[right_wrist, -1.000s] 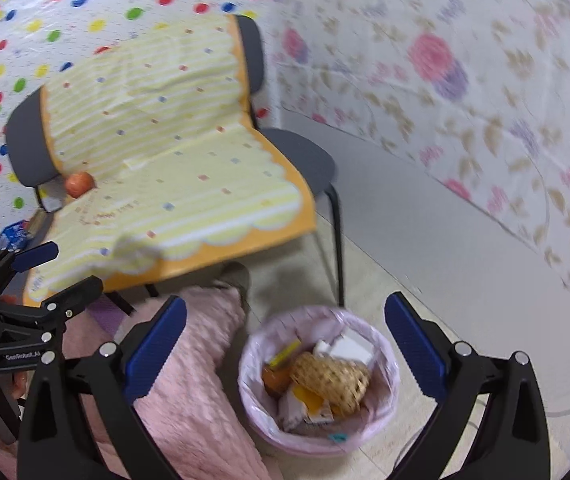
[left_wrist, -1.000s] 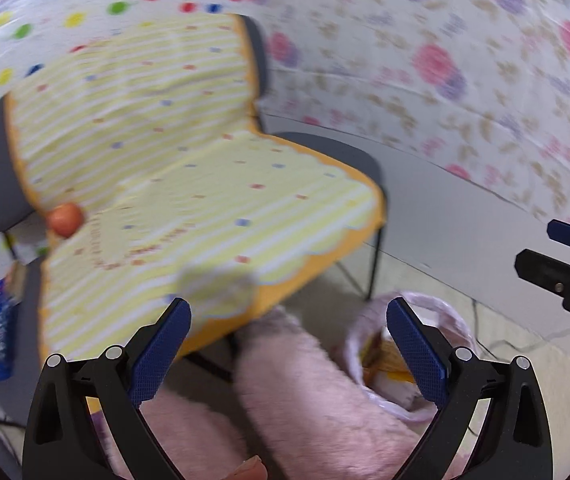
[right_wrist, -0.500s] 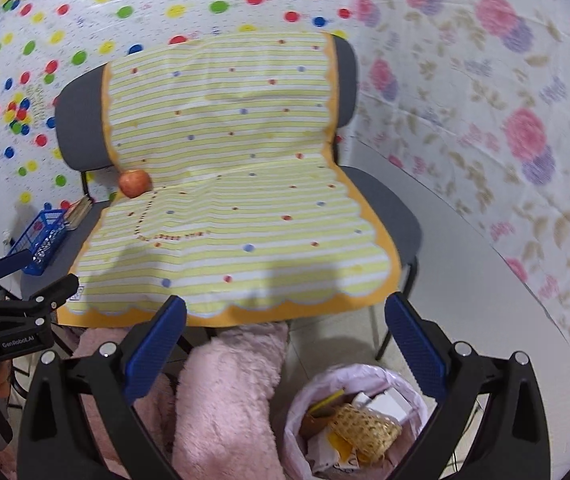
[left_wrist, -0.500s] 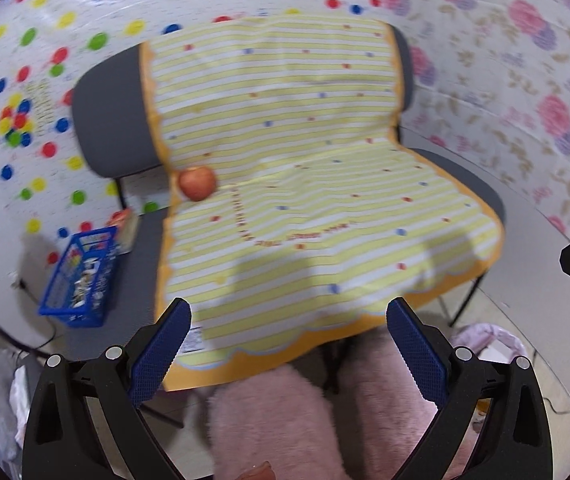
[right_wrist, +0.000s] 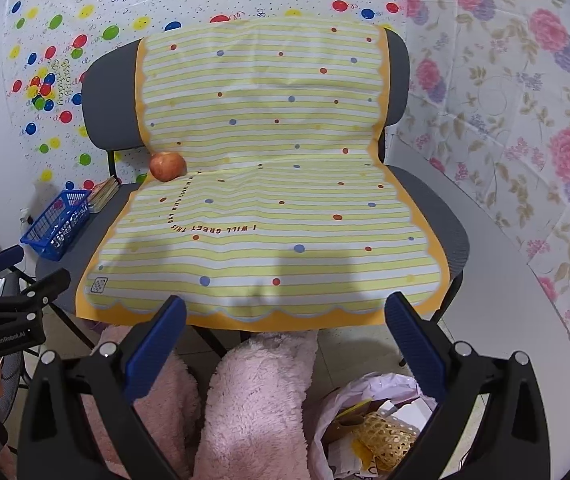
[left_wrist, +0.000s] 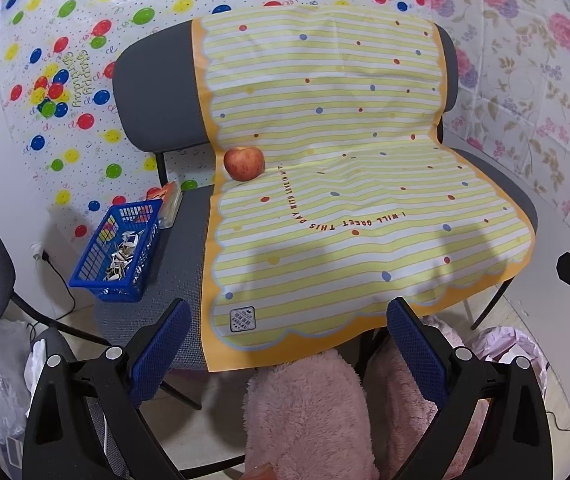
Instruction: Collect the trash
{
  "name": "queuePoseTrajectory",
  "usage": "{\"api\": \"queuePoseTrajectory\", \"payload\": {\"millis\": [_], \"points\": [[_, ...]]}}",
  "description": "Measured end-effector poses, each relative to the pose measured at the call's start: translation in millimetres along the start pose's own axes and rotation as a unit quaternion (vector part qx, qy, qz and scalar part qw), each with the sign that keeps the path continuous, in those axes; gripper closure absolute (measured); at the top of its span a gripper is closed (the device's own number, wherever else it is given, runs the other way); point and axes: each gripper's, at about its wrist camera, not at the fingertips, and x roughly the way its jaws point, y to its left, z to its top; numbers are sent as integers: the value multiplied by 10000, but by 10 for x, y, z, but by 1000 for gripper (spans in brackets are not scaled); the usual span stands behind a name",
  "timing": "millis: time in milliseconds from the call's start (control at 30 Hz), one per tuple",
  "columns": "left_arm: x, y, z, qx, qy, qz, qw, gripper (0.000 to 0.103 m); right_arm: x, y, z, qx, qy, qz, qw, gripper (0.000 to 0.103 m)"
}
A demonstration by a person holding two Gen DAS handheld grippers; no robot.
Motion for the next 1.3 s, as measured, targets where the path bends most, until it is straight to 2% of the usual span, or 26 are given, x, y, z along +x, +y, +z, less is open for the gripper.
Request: {"api": "queuePoseTrajectory", "payload": {"millis": [1300], "points": [[-46,16,3,-73,-37,-8,10000,6,-31,-2,-17,15,-24,-11,10000,6]]}}
